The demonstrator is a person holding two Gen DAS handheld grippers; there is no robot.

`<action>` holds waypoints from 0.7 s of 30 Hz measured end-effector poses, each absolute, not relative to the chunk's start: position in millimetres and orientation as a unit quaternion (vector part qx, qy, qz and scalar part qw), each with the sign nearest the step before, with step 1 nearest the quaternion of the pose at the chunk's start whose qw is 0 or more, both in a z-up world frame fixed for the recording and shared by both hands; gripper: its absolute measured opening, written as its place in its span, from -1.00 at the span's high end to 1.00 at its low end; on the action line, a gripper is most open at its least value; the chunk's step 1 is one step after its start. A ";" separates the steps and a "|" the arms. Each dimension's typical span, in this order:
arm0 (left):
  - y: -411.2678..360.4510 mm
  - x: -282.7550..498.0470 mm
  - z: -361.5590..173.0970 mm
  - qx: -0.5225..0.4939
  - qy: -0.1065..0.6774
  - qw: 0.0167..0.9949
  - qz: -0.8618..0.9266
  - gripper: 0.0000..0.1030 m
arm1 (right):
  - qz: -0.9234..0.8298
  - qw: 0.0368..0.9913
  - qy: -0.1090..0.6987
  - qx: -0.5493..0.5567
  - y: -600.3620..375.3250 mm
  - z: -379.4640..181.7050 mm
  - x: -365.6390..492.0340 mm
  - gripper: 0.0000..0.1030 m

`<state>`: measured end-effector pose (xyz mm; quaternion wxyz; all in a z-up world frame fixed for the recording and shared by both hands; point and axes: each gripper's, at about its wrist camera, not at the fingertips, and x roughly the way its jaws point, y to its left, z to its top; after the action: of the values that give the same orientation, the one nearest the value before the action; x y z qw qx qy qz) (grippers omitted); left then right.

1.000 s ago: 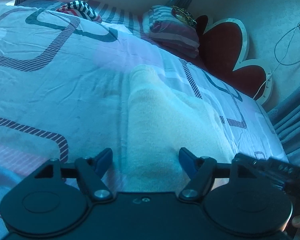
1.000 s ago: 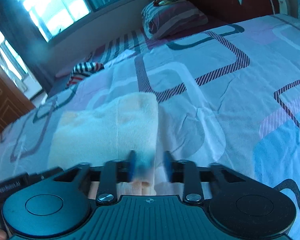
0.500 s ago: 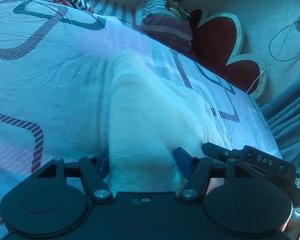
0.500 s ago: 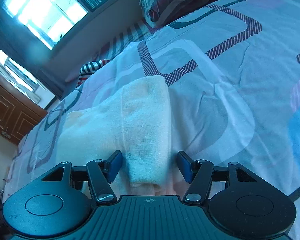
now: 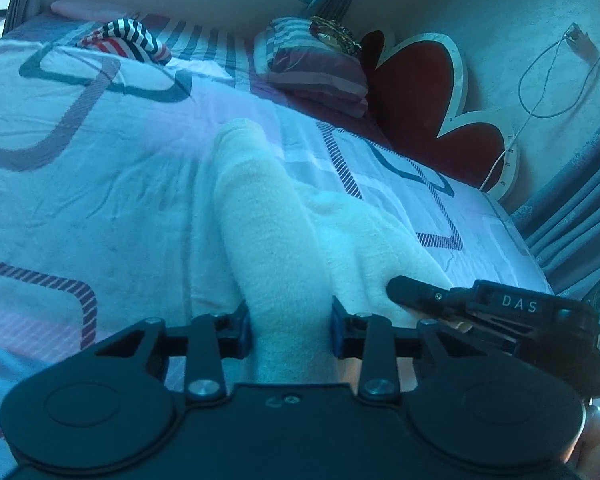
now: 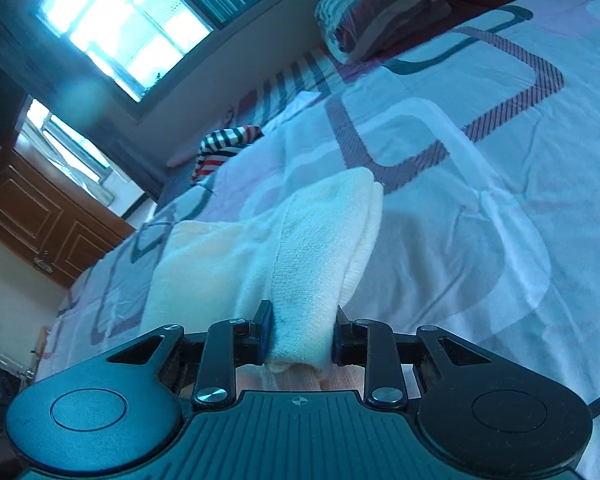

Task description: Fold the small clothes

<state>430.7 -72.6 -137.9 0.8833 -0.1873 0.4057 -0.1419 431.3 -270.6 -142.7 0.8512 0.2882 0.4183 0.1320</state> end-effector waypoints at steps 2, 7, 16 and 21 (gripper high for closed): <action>-67.2 425.1 -130.2 -0.182 0.399 0.888 -0.137 0.36 | 0.146 0.852 0.413 0.286 -259.5 -133.9 432.4 0.47; -30.1 409.5 -112.2 -0.186 0.381 0.898 -0.117 0.36 | 0.180 0.852 0.404 0.280 -219.8 -111.8 431.9 0.47; 89.1 384.4 -97.0 -0.194 0.360 0.907 -0.104 0.36 | 0.209 0.854 0.399 0.262 -95.4 -95.5 419.4 0.47; 168.9 376.9 -94.7 -0.196 0.357 0.908 -0.094 0.36 | 0.215 0.851 0.400 0.262 -13.7 -101.5 415.5 0.47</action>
<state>376.9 168.9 -94.7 0.9084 -0.1958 0.3573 -0.0943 415.5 -13.7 -101.5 0.8514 0.2618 0.4004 0.2151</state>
